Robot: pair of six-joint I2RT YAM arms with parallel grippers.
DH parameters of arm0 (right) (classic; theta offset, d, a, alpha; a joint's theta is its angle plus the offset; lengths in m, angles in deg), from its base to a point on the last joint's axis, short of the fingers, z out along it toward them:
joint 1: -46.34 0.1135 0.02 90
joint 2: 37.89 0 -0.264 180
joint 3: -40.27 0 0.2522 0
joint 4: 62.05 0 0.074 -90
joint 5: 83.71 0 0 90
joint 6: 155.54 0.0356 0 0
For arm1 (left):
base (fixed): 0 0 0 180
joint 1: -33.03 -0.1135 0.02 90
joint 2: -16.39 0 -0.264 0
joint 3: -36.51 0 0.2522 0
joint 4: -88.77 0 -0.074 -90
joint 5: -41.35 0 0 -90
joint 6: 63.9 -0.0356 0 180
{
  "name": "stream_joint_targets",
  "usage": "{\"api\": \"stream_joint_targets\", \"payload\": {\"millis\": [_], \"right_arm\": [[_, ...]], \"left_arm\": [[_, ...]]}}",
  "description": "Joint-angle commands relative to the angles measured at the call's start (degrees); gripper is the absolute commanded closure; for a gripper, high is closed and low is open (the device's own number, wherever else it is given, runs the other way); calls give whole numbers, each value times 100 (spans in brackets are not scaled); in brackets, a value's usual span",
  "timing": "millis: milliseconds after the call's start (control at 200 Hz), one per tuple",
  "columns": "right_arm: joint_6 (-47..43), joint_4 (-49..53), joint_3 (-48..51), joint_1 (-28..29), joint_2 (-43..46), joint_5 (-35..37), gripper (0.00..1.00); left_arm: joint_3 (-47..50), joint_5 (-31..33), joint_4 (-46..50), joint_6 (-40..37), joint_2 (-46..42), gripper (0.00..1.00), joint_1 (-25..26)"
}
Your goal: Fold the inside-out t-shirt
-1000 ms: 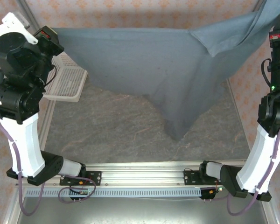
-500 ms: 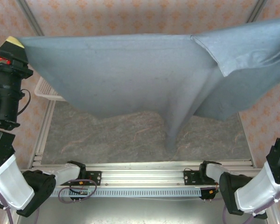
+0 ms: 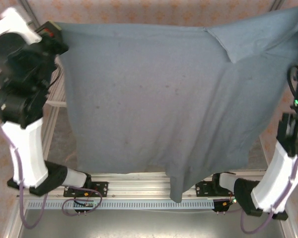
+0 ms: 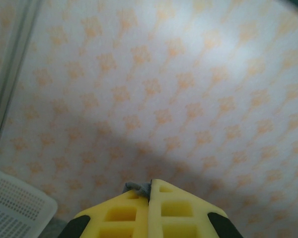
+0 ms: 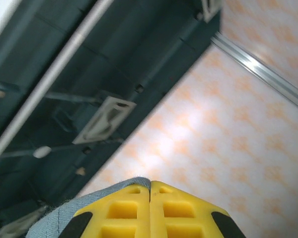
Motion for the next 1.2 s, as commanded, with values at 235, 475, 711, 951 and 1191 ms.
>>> {"api": "stream_joint_targets", "payload": {"millis": [235, 475, 711, 951, 1191], "right_arm": [[49, -636, 1711, 770, -2413, -37, 100], [252, 1551, -3953, 929, -7163, 5, 36], [-817, 2369, -2847, 840, -6286, -922, 29], [-1769, 3074, 719, 923, -3975, -1089, 31], [-381, 562, 5777, 962, -1475, -996, 100]], "left_arm": [[135, -127, -587, 10, 2854, 100, -149], [-3513, -576, -103, 553, 6318, 23, -466], [-1271, -1512, 10, 236, 4805, 25, -443], [3008, -2046, -825, 579, 2121, 34, 87], [5544, -1931, -1221, 1073, 1420, 100, 475]]}}
